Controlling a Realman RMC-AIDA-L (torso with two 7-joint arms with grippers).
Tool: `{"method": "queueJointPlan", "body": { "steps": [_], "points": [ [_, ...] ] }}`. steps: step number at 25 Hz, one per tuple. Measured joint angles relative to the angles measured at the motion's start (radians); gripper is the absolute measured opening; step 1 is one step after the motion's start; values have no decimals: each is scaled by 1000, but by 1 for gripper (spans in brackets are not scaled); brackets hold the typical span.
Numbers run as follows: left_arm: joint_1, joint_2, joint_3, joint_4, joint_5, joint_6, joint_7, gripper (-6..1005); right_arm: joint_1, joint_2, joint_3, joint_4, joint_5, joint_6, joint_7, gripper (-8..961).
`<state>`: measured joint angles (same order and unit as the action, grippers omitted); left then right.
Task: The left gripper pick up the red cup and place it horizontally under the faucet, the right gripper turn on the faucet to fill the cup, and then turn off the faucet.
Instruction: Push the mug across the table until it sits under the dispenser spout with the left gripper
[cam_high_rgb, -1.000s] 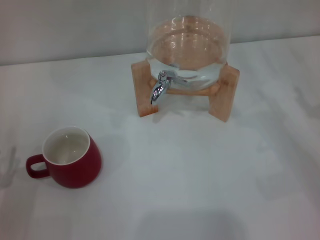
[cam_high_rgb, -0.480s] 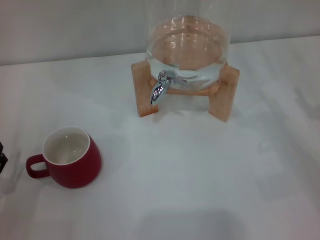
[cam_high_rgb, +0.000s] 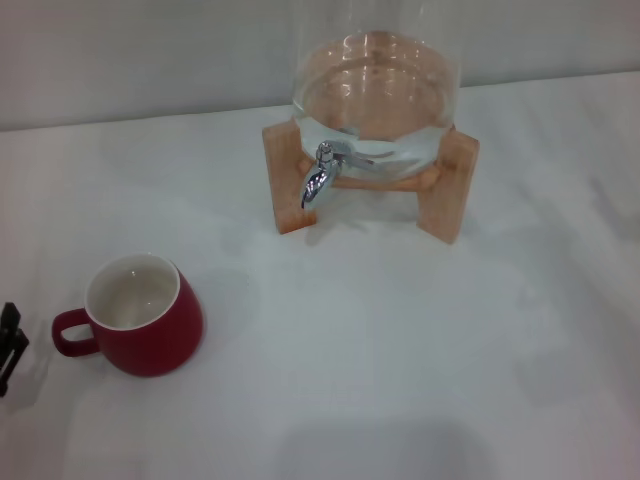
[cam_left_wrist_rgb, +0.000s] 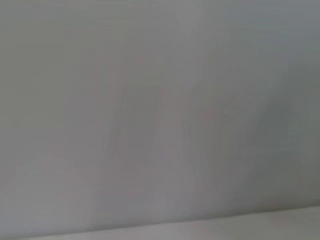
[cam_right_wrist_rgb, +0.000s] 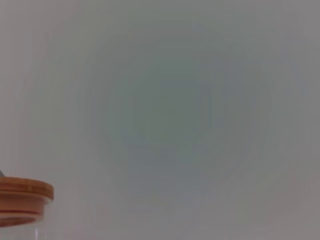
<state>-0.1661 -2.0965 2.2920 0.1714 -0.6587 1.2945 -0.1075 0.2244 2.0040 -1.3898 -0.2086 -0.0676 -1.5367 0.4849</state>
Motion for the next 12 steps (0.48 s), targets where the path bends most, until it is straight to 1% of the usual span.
{"method": "queueJointPlan", "body": {
  "steps": [12],
  "points": [
    [16, 0, 26, 3, 0, -12, -3, 882, -1, -1, 0, 0, 0, -4, -3, 843]
  ]
}}
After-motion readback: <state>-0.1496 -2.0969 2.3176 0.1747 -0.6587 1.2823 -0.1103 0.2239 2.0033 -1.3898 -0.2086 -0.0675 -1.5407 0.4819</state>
